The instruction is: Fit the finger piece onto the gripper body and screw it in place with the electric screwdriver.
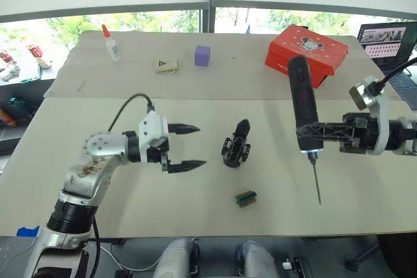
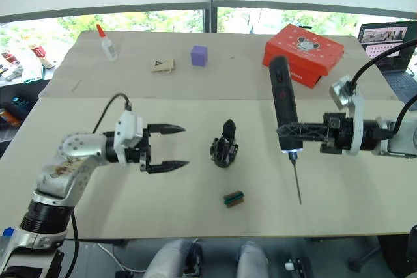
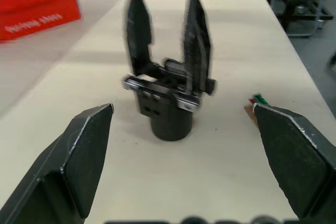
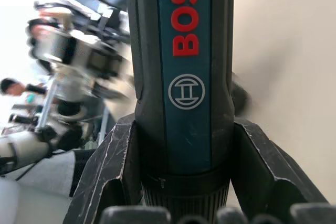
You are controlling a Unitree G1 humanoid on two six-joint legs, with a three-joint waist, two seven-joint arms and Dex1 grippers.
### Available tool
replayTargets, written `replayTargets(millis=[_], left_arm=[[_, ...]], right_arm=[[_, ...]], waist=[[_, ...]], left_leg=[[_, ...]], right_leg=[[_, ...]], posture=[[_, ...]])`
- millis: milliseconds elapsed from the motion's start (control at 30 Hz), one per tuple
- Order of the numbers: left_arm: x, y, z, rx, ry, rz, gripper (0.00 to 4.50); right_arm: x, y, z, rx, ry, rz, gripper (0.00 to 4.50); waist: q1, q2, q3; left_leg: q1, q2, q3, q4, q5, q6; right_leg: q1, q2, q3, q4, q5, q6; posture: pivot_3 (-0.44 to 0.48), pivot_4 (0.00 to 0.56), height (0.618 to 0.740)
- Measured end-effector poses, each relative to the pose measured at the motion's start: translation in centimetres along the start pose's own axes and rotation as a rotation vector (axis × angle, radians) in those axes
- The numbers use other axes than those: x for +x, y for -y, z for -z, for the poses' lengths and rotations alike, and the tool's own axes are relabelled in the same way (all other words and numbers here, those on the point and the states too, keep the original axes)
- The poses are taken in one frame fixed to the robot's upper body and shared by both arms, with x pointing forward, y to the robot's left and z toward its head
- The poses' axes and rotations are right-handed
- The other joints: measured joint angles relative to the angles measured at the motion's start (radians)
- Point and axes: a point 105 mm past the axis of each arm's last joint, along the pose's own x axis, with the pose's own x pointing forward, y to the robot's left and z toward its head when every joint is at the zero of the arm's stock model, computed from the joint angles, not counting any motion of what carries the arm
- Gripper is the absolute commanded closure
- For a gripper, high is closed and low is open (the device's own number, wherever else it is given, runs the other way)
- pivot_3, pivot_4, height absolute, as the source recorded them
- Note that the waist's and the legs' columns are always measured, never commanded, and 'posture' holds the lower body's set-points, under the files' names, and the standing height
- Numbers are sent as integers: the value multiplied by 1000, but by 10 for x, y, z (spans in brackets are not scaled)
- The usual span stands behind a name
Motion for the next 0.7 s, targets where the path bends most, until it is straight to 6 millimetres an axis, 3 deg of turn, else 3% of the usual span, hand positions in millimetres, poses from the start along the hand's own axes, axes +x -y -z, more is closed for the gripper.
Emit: replayTargets(millis=[200, 367, 433, 567, 700], left_arm=[[-35, 17, -10, -119, -116, 72, 0], [-42, 43, -15, -177, -139, 158, 0], [-42, 46, -11, -195, -147, 156, 0], [-47, 48, -2, -232, -180, 134, 0], [-66, 54, 15, -286, -278, 117, 0]], right_arm=[[-13, 52, 34, 142, -142, 218, 2565], [-21, 72, 36, 139, -195, 306, 2565], [-25, 82, 38, 117, -217, 352, 1521], [-32, 91, 38, -25, -245, 347, 176], [-48, 100, 46, -224, -269, 320, 17]], waist=[[-6, 4, 3], [-3, 9, 7], [-1, 9, 7], [-2, 10, 8], [-2, 10, 8]], left_leg=[[0, 0, 1, -1, 0, 0], [0, 0, 1, 0, 0, -1], [0, 0, 1, 0, 0, -1], [0, -1, 1, 0, 0, -1], [0, -1, 2, 0, 0, -1]], right_leg=[[-1, 0, 1, 0, 0, 1], [-1, 0, 1, -2, -1, 1], [-1, 0, 1, -2, -1, 2], [-1, 1, 1, -2, -1, 2], [-1, 1, 1, -2, -2, 3]], posture=[[0, 150, 740], [0, 150, 740], [0, 150, 740], [0, 150, 740], [0, 150, 740]])
